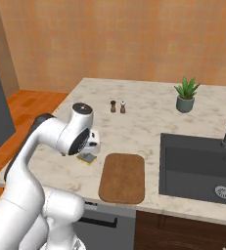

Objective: Pick up the sponge from the counter and clean the cutting board by briefly scrubbing or pressing down on the cutting board. Once finished, release the sponge.

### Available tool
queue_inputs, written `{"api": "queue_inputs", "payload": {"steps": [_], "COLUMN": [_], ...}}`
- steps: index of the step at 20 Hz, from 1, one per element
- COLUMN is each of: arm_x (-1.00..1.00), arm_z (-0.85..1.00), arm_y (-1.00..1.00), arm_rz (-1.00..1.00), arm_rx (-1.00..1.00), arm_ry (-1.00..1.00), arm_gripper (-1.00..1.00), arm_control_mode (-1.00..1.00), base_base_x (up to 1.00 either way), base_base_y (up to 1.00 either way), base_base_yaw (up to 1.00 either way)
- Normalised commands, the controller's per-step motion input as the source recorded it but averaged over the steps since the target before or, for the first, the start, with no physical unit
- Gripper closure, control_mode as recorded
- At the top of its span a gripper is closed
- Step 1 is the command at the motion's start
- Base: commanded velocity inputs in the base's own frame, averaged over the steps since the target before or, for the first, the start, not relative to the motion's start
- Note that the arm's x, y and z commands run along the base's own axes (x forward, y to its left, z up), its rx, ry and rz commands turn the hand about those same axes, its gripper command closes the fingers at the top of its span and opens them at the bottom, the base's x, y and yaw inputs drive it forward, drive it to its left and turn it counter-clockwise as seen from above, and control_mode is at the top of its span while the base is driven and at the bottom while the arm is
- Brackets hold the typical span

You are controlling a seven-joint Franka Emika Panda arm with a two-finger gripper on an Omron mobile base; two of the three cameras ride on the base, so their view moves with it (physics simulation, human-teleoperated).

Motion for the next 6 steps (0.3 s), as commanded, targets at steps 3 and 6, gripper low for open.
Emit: {"api": "queue_inputs", "payload": {"steps": [3, 6], "arm_x": [-1.0, -1.0], "arm_z": [0.57, 0.5], "arm_y": [0.0, 0.0], "arm_rz": [-0.31, -0.27], "arm_rx": [0.05, 0.02], "arm_ry": [-0.16, -0.24], "arm_gripper": [-1.0, -1.0], "arm_control_mode": [-1.0, -1.0], "base_base_x": [0.0, 0.0], "base_base_y": [0.0, 0.0], "base_base_yaw": [0.0, 0.0]}}
